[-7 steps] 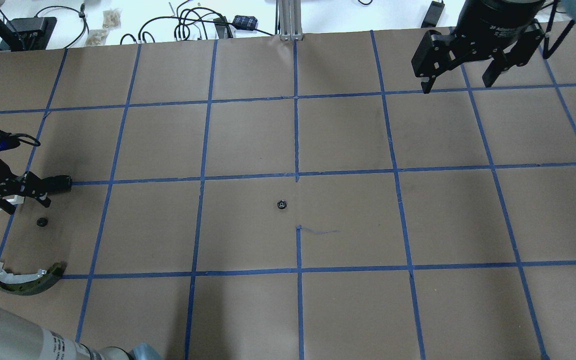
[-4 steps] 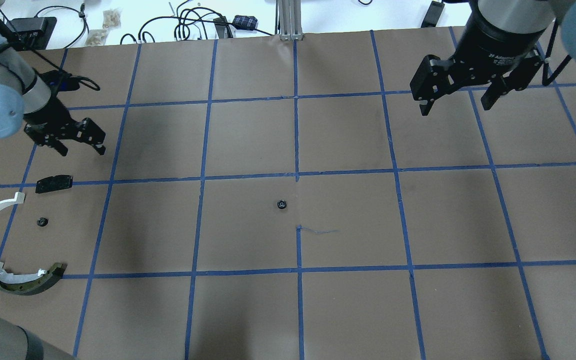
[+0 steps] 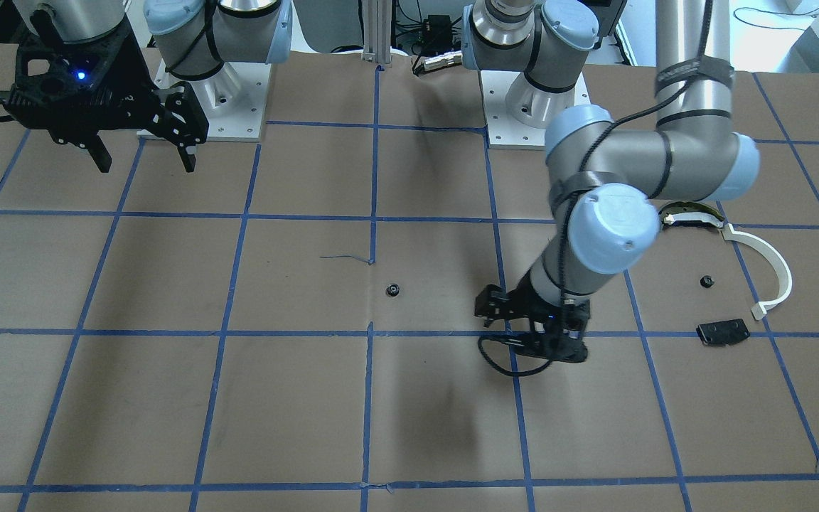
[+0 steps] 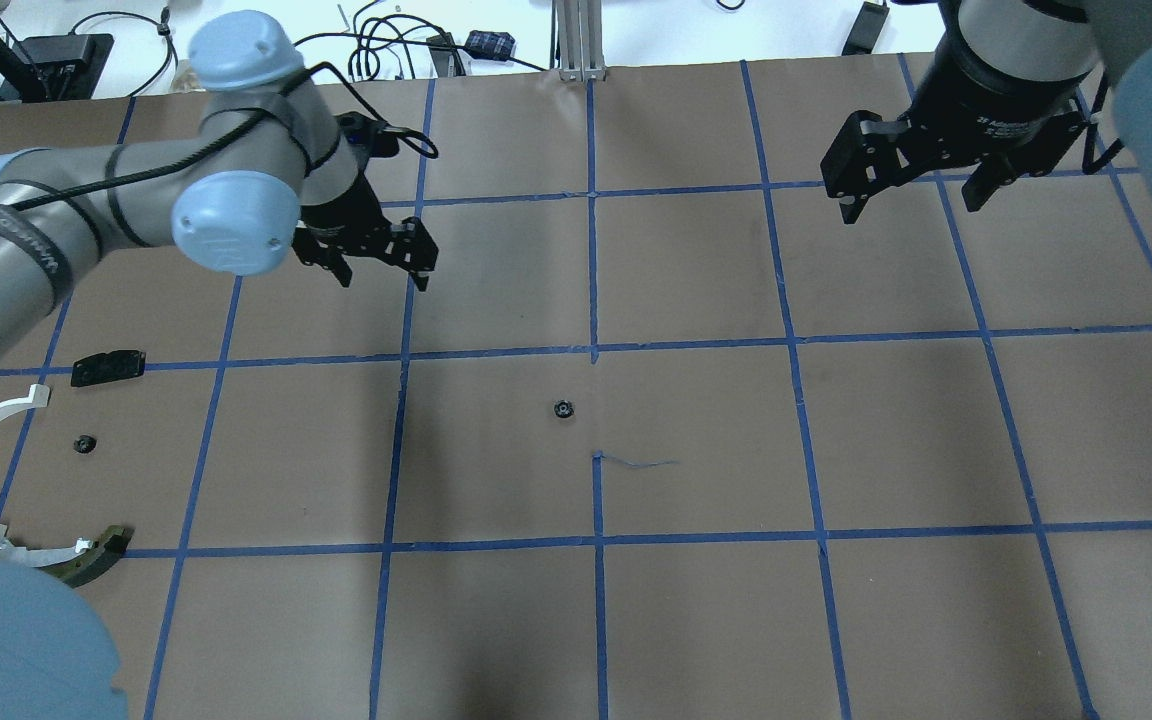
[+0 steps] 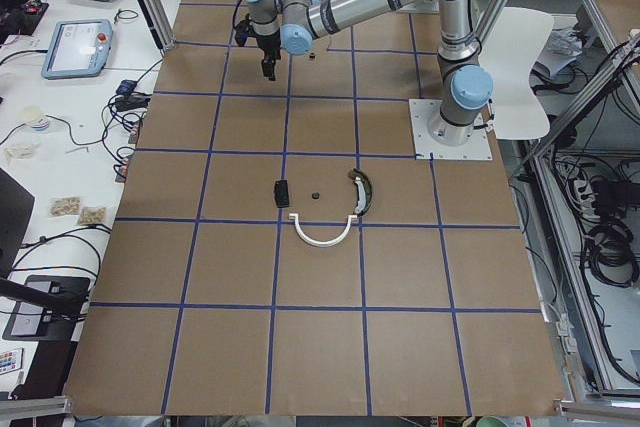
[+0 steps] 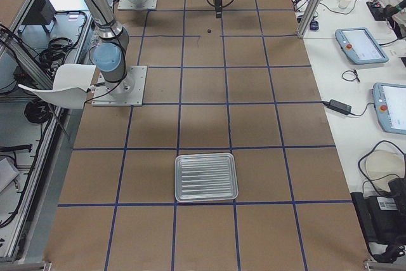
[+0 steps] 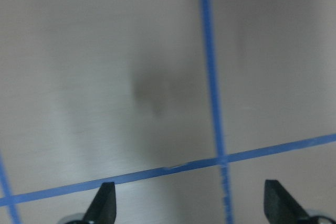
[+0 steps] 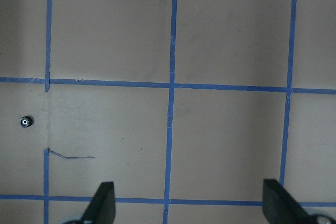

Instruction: Place bearing gear from tray to pile

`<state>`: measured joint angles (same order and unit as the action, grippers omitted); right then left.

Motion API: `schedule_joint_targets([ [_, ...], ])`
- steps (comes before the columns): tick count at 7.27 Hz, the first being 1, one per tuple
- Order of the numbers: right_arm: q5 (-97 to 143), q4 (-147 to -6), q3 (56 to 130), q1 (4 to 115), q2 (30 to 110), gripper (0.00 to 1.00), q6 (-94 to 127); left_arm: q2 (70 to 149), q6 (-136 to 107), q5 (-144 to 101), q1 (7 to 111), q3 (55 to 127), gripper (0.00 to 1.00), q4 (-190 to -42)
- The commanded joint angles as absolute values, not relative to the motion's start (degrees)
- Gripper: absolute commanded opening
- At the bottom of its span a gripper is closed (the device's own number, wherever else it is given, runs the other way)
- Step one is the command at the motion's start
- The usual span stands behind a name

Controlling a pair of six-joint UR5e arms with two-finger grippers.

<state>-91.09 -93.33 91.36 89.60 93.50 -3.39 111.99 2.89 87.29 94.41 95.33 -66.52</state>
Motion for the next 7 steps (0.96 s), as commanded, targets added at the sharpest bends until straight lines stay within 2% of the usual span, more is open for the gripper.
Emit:
schedule_joint_targets([
  [1,-92.2,-93.6,91.5,88.9,93.3,1.0,-3.7,113.8,-5.3,87.6,104.8,96.4,1.0,-65.1],
  [3,-92.2,-94.0,91.5,88.9,93.3,1.0,-3.6,115.7,-7.0,87.1,106.6,99.7,1.0,-60.1],
  [7,-92.1,-94.0,91.5,88.9,93.3,1.0,-3.7,118.0,-6.9,87.5,109.5,100.2,1.0,-60.2],
])
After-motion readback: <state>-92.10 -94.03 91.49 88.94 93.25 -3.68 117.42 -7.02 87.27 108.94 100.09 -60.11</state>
